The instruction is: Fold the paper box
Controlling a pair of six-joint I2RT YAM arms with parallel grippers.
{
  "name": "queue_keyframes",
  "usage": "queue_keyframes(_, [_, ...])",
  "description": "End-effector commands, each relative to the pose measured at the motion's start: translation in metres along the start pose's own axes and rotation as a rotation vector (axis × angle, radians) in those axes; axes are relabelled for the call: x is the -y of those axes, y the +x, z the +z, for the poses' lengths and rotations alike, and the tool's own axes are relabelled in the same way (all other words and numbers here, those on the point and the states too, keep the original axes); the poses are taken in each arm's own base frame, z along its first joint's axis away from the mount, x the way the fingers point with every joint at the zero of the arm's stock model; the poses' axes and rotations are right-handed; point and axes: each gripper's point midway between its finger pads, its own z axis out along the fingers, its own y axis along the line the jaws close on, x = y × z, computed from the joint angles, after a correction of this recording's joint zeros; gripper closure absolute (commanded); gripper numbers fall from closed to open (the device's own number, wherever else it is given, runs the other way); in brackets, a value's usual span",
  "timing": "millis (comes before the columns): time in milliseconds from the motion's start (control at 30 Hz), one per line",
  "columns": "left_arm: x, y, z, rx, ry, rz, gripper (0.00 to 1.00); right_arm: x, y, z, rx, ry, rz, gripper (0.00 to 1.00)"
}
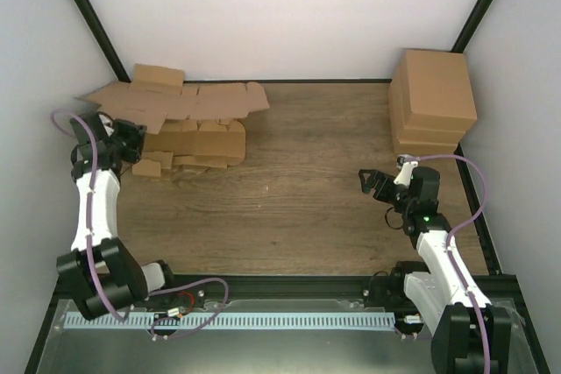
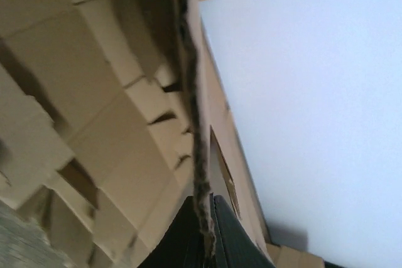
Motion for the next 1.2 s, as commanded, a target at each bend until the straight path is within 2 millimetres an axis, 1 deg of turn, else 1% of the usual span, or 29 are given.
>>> queue_keyframes(0, [0.051, 0.022, -0.039, -0.047, 0.178, 0.005, 0.96, -0.010, -0.013, -0.003, 0.018, -0.020, -0.004, 0.00])
queue_keyframes(67, [0.058, 0.043, -0.051, -0.098, 0.221, -0.034, 0.96, -0.013, -0.011, -0.003, 0.006, -0.036, 0.012, 0.00])
queue_keyframes(133, [0.062, 0.070, -0.060, -0.144, 0.246, -0.044, 0.96, -0.015, -0.010, -0.001, -0.016, -0.050, 0.037, 0.00])
queue_keyframes(200, [0.061, 0.099, -0.067, -0.181, 0.252, -0.035, 0.96, -0.018, -0.009, 0.001, -0.043, -0.061, 0.079, 0.00])
queue_keyframes(267, [0.054, 0.125, -0.072, -0.215, 0.239, -0.027, 0.96, -0.021, -0.011, 0.004, -0.072, -0.066, 0.113, 0.00])
queue_keyframes(333, [0.042, 0.145, -0.077, -0.239, 0.214, -0.022, 0.96, -0.023, -0.013, 0.008, -0.109, -0.069, 0.146, 0.00])
queue_keyframes(367, [0.033, 0.150, -0.078, -0.242, 0.195, -0.027, 0.96, -0.024, -0.013, 0.010, -0.132, -0.071, 0.162, 0.00])
queue_keyframes(433, [0.020, 0.159, -0.085, -0.244, 0.195, -0.035, 0.96, -0.025, -0.012, 0.014, -0.183, -0.062, 0.197, 0.00])
queue_keyframes(500, [0.005, 0.171, -0.086, -0.267, 0.186, -0.057, 0.96, -0.023, -0.013, 0.019, -0.230, -0.035, 0.235, 0.00])
queue_keyframes(567, [-0.012, 0.185, -0.086, -0.304, 0.171, -0.079, 0.96, -0.021, -0.012, 0.024, -0.278, -0.015, 0.258, 0.01])
queue_keyframes(633, [-0.031, 0.197, -0.081, -0.339, 0.142, -0.077, 0.96, -0.024, -0.009, 0.028, -0.313, -0.041, 0.262, 0.01])
queue_keyframes(733, [-0.049, 0.211, -0.076, -0.373, 0.104, -0.064, 0.95, -0.030, -0.004, 0.030, -0.333, -0.090, 0.270, 0.00])
queue_keyframes(833, [-0.064, 0.218, -0.070, -0.395, 0.057, -0.034, 0.84, -0.039, 0.000, 0.029, -0.342, -0.160, 0.276, 0.00])
queue_keyframes(867, [-0.070, 0.219, -0.067, -0.399, 0.031, -0.025, 0.72, -0.041, 0.003, 0.028, -0.347, -0.176, 0.281, 0.00])
queue_keyframes(900, [-0.076, 0.219, -0.066, -0.399, 0.006, -0.012, 0.48, -0.042, 0.005, 0.029, -0.353, -0.184, 0.287, 0.00])
queue_keyframes(933, [-0.080, 0.218, -0.064, -0.393, -0.018, 0.004, 0.20, -0.041, 0.007, 0.029, -0.362, -0.188, 0.292, 0.00])
queue_keyframes(967, [-0.081, 0.213, -0.063, -0.368, -0.041, 0.033, 0.02, -0.042, 0.009, 0.029, -0.369, -0.193, 0.288, 0.00])
queue_keyframes(1000, [-0.082, 0.207, -0.062, -0.339, -0.069, 0.068, 0.00, -0.042, 0.009, 0.029, -0.371, -0.191, 0.284, 0.00])
queue_keyframes(1067, [-0.080, 0.189, -0.062, -0.257, -0.135, 0.155, 0.00, -0.040, 0.010, 0.029, -0.373, -0.180, 0.273, 0.00])
queue_keyframes(1100, [-0.075, 0.179, -0.062, -0.218, -0.158, 0.196, 0.00, -0.041, 0.010, 0.028, -0.375, -0.185, 0.264, 0.00])
queue_keyframes(1133, [-0.066, 0.168, -0.062, -0.173, -0.182, 0.234, 0.00, -0.042, 0.011, 0.028, -0.379, -0.193, 0.258, 0.00])
queue_keyframes(1167, [-0.063, 0.158, -0.063, -0.138, -0.224, 0.273, 0.00, -0.042, 0.013, 0.028, -0.386, -0.198, 0.252, 0.00])
